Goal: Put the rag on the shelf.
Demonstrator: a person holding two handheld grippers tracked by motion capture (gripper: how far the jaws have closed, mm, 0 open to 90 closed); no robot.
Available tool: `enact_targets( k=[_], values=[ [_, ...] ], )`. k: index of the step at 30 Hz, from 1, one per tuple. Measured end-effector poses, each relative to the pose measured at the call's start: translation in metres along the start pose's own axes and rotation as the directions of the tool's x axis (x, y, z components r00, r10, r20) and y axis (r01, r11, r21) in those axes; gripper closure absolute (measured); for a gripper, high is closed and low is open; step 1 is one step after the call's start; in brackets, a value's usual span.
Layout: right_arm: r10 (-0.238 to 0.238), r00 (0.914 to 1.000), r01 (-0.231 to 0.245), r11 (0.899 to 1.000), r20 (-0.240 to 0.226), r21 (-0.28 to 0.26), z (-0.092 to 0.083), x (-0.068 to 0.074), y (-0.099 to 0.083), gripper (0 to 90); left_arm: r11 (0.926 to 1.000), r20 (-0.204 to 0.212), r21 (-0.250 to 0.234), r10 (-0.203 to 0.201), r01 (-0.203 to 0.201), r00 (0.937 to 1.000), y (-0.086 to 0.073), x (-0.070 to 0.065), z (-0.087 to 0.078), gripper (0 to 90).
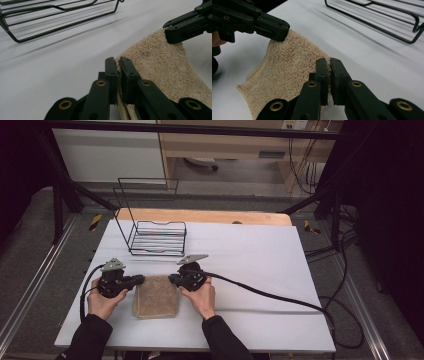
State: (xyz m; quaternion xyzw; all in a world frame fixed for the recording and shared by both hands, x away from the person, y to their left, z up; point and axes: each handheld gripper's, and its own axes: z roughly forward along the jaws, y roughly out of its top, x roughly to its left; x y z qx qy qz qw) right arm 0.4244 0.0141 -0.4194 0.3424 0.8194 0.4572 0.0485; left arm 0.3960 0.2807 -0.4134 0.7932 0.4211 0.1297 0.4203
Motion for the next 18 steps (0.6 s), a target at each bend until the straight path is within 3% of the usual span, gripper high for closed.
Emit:
enact_targets(
  k=[18],
  values=[
    [-0.06, 0.9982, 0.059, 0.992, -0.006, -0.109, -0.025, 0.011, 0.009, 85.9, 0.9944, -0.009, -0.101, 0.031, -0.032, 0.9995, 0.01, -0.014, -0.027, 84.8]
  ],
)
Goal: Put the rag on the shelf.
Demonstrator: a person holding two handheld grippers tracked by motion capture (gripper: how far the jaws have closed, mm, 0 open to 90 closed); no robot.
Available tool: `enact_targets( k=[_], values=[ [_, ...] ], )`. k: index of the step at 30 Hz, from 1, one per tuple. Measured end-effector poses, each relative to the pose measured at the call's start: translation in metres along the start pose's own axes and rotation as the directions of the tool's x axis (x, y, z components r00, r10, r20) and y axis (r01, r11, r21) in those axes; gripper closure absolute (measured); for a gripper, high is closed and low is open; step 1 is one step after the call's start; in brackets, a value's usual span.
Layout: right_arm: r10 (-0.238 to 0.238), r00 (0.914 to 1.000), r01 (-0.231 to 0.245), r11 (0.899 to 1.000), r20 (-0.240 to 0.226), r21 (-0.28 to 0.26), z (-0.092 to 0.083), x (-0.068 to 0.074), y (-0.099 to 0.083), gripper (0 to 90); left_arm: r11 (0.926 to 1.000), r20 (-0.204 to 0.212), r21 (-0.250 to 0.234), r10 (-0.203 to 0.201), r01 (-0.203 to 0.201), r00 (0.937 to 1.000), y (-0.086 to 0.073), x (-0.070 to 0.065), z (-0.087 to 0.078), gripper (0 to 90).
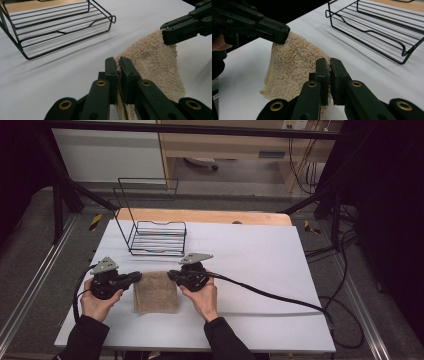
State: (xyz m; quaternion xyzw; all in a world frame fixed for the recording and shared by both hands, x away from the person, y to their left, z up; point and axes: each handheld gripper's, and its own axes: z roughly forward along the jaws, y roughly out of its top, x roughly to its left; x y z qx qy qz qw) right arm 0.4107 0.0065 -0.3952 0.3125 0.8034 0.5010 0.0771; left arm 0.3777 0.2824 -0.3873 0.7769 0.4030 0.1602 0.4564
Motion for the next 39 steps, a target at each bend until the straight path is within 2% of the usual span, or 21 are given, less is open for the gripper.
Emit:
enact_targets(
  k=[3, 13, 22, 39],
  values=[
    [-0.017, 0.9999, 0.017, 0.999, 0.0, -0.028, -0.005, 0.002, 0.003, 85.9, 0.9998, -0.002, -0.019, 0.003, -0.003, 1.0, 0.002, -0.002, -0.004, 84.8],
    [-0.036, 0.9994, 0.036, 0.997, 0.0, -0.074, -0.018, 0.005, 0.011, 85.9, 0.997, -0.003, -0.075, 0.017, -0.017, 0.9999, 0.01, -0.01, -0.014, 84.9],
    [-0.07, 0.9973, 0.072, 0.991, 0.023, -0.113, -0.027, 0.008, 0.021, 86.0, 0.9937, -0.024, -0.11, 0.02, -0.023, 0.9995, 0.018, -0.013, -0.018, 84.9],
    [-0.1, 0.994, 0.106, 0.976, 0.045, -0.192, -0.041, 0.012, 0.043, 86.2, 0.9771, -0.047, -0.209, 0.028, -0.038, 0.9985, 0.039, -0.015, -0.031, 84.9]
  ],
)
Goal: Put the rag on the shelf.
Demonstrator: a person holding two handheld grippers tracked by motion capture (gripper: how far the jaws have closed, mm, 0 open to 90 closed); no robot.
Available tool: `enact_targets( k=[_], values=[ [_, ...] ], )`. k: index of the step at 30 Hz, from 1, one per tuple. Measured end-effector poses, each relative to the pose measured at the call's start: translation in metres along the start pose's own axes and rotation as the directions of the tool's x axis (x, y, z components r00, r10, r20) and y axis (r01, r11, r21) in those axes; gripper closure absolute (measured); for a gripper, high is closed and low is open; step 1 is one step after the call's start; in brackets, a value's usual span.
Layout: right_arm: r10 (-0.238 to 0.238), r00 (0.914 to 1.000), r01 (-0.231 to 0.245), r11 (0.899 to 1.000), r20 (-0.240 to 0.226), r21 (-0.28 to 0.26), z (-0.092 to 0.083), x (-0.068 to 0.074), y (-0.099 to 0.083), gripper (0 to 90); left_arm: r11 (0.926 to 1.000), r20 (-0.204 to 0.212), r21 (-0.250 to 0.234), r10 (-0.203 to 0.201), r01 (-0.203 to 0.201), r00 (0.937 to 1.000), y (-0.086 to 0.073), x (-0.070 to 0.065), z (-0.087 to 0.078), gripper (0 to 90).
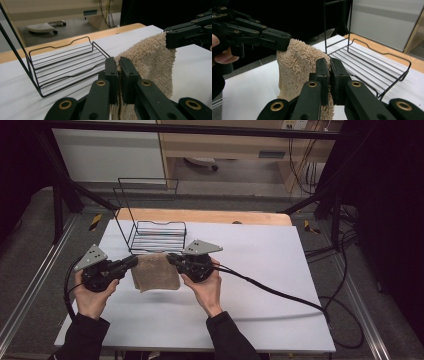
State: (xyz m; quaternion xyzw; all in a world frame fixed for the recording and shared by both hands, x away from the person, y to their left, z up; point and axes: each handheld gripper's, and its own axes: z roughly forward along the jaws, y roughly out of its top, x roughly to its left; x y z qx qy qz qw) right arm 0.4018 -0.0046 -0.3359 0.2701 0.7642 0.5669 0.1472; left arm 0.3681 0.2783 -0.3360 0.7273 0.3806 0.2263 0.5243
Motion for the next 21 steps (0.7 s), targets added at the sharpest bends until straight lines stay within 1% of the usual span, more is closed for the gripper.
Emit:
enact_targets(
  k=[2, 3, 8, 14, 21],
  values=[
    [-0.004, 1.0, 0.004, 1.0, 0.0, -0.013, -0.001, 0.001, 0.005, 86.2, 0.9998, -0.005, -0.02, 0.004, -0.004, 1.0, 0.004, 0.0, -0.002, 84.9],
    [-0.005, 1.0, 0.005, 1.0, 0.001, -0.015, -0.001, 0.001, 0.007, 86.2, 0.9998, -0.005, -0.02, 0.004, -0.004, 1.0, 0.004, 0.0, -0.002, 84.9],
    [-0.011, 0.9999, 0.011, 1.0, 0.003, -0.029, -0.003, 0.001, 0.012, 86.3, 0.9985, -0.005, -0.055, 0.004, -0.005, 1.0, 0.009, 0.001, -0.004, 84.9],
    [-0.024, 0.9996, 0.025, 0.998, 0.015, -0.053, -0.006, 0.0, 0.022, 86.3, 0.997, -0.013, -0.076, 0.009, -0.01, 0.9999, 0.017, 0.001, -0.004, 84.9],
    [-0.023, 0.9995, 0.025, 0.997, 0.023, -0.074, -0.007, -0.002, 0.027, 86.3, 0.9954, -0.015, -0.095, 0.008, -0.009, 0.9999, 0.024, 0.003, -0.002, 85.0]
  ],
)
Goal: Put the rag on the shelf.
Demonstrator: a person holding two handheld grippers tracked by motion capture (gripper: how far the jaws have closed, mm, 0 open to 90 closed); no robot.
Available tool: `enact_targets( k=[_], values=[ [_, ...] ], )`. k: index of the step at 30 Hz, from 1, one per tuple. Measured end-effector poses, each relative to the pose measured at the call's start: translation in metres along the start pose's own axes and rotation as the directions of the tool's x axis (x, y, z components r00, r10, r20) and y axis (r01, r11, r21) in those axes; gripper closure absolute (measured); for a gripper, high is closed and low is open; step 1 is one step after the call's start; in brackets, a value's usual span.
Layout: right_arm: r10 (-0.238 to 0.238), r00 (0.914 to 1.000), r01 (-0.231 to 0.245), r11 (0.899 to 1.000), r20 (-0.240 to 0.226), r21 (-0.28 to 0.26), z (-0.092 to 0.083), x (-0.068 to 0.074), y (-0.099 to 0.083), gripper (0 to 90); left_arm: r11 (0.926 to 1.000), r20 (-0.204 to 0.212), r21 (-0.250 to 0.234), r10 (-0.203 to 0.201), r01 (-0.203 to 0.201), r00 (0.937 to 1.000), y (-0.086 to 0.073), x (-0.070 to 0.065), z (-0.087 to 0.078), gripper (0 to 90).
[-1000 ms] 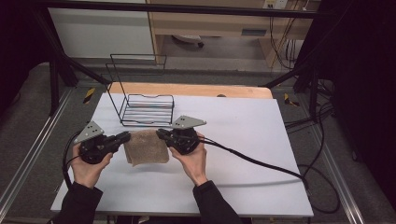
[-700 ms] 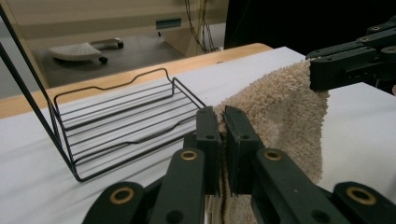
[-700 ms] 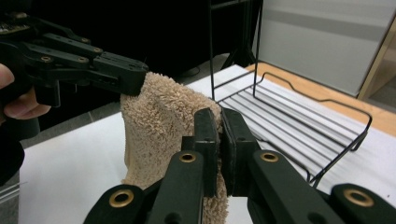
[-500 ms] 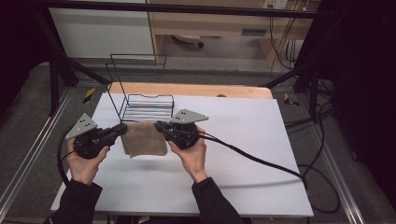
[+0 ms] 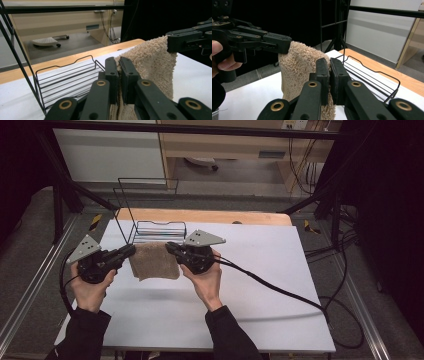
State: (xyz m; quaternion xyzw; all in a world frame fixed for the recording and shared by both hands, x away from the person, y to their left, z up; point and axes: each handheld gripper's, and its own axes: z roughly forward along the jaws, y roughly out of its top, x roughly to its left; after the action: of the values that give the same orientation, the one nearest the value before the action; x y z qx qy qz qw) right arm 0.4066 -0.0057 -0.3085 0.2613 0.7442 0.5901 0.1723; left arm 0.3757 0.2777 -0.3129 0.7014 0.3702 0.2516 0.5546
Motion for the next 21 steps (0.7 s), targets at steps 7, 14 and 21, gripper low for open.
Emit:
enact_targets(
  k=[7, 14, 21],
  values=[
    [-0.003, 1.0, 0.003, 1.0, 0.009, -0.022, 0.001, -0.003, 0.006, 86.3, 0.9998, -0.006, -0.022, 0.001, -0.002, 1.0, 0.008, 0.004, 0.003, 85.0],
    [-0.021, 0.9994, 0.022, 0.999, 0.029, -0.049, 0.005, -0.006, 0.021, 86.3, 0.9984, -0.02, -0.057, 0.0, -0.001, 0.9998, 0.018, 0.007, 0.003, 85.0],
    [-0.033, 0.9985, 0.036, 0.996, 0.044, -0.077, 0.004, -0.01, 0.035, 86.4, 0.9955, -0.015, -0.095, -0.005, 0.003, 0.9999, 0.031, 0.009, 0.004, 85.0]
  ],
)
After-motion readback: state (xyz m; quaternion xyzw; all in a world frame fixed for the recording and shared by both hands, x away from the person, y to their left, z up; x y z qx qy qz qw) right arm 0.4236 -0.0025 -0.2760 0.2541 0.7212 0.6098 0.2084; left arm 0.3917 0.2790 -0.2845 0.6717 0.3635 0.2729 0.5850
